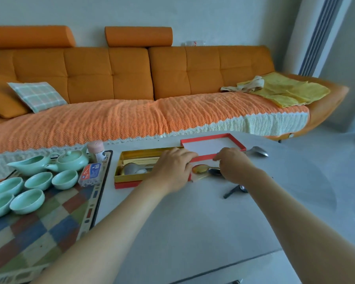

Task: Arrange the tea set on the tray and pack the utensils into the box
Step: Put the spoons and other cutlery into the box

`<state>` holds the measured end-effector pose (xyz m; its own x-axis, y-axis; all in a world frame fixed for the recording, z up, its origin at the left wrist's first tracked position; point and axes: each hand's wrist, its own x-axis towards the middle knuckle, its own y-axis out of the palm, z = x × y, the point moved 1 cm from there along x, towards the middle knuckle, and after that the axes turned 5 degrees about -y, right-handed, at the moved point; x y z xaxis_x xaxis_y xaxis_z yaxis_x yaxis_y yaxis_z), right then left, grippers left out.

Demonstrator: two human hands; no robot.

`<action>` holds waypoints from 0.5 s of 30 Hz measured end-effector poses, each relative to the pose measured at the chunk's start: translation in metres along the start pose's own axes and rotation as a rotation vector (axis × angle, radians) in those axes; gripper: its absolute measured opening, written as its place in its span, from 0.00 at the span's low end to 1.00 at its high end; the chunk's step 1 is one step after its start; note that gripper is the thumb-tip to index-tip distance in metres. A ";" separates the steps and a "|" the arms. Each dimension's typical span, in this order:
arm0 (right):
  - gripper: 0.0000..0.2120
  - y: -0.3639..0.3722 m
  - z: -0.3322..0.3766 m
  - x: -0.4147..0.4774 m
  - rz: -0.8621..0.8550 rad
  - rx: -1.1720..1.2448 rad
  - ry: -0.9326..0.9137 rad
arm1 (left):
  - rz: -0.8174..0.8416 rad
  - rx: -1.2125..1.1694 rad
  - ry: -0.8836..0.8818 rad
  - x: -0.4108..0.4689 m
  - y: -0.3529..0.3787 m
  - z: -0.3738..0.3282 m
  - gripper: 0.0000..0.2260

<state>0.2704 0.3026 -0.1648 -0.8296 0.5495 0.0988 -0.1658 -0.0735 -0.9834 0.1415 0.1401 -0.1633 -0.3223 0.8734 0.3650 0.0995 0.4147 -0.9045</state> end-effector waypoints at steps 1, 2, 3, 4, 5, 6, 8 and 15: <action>0.25 0.002 -0.008 -0.003 0.022 0.023 -0.001 | 0.013 0.002 -0.007 0.007 0.003 -0.006 0.17; 0.25 0.003 -0.013 -0.006 0.042 0.034 -0.013 | 0.024 0.007 -0.016 0.014 0.005 -0.012 0.17; 0.25 0.004 -0.018 -0.007 0.048 0.039 -0.027 | 0.043 0.012 -0.030 0.020 0.009 -0.017 0.18; 0.24 0.005 -0.023 -0.008 0.049 0.045 -0.035 | 0.075 0.016 -0.054 0.027 0.013 -0.020 0.19; 0.23 0.004 -0.026 -0.010 0.044 0.063 -0.040 | 0.115 0.020 -0.084 0.033 0.018 -0.023 0.20; 0.22 0.003 -0.030 -0.012 0.036 0.081 -0.048 | 0.155 0.032 -0.117 0.038 0.024 -0.024 0.21; 0.19 0.001 -0.036 -0.015 0.022 0.134 -0.064 | 0.233 0.065 -0.165 0.045 0.035 -0.026 0.24; 0.16 0.001 -0.045 -0.016 0.017 0.277 -0.141 | 0.274 0.136 -0.139 0.056 0.044 -0.044 0.10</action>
<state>0.3078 0.3307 -0.1742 -0.8963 0.4265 0.1217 -0.2740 -0.3169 -0.9080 0.1689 0.2187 -0.1726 -0.4268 0.9009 0.0789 0.0765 0.1229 -0.9895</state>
